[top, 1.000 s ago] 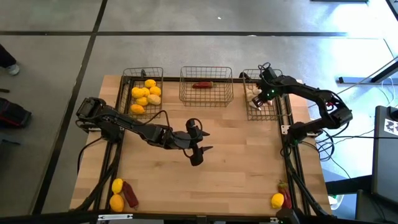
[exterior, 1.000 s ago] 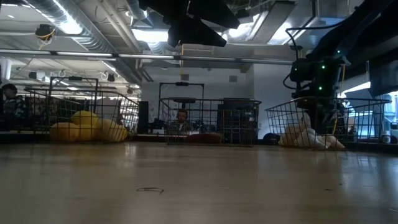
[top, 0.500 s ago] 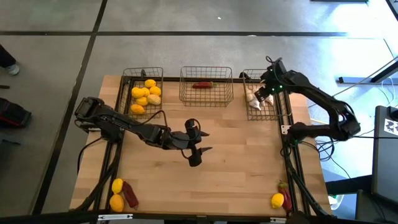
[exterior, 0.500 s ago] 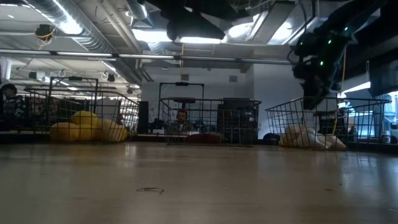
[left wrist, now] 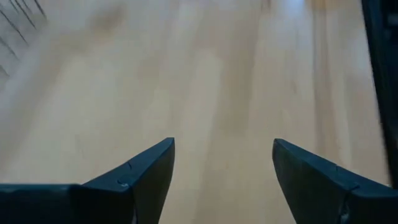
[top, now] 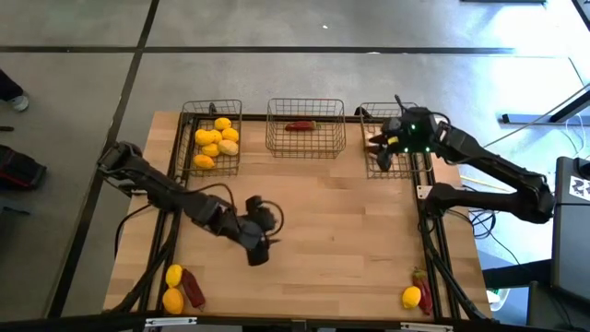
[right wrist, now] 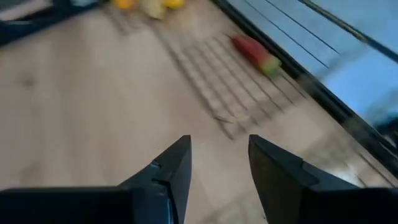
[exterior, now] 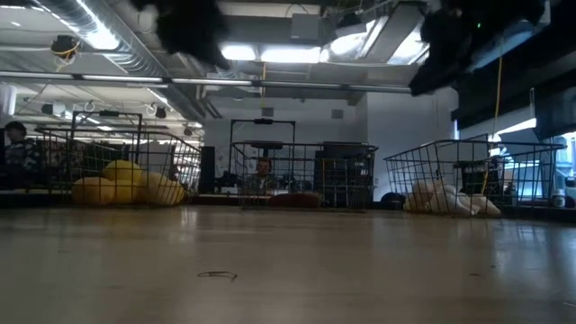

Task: Sort produce into baskets
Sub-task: Put the red chili pepper into the middle gold wire basket

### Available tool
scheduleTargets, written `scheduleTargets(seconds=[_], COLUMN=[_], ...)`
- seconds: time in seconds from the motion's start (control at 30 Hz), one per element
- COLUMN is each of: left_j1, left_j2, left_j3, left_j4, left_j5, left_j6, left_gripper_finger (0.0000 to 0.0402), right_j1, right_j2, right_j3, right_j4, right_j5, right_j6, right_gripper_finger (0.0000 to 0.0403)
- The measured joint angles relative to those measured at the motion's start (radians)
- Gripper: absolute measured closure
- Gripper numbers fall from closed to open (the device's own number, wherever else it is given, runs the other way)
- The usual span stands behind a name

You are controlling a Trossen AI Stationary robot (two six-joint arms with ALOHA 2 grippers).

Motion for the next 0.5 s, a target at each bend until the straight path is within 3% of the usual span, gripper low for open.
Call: scheduleTargets(seconds=[0.2,0.5], left_j1=[-0.121,-0.275], left_j2=[0.000,0.000], left_j3=[0.000,0.000], left_j4=[-0.160,-0.246], left_j5=[0.107,0.119], left_j6=[-0.186,-0.303], left_gripper_finger=[0.0137,0.0137], right_j1=[0.157,0.240], right_j2=[-0.001,0.007], right_j3=[0.000,-0.001], right_j4=[0.062,0.095], right_j5=[0.005,0.038], right_j6=[-0.014,-0.031], right_gripper_finger=[0.0246,0.0246])
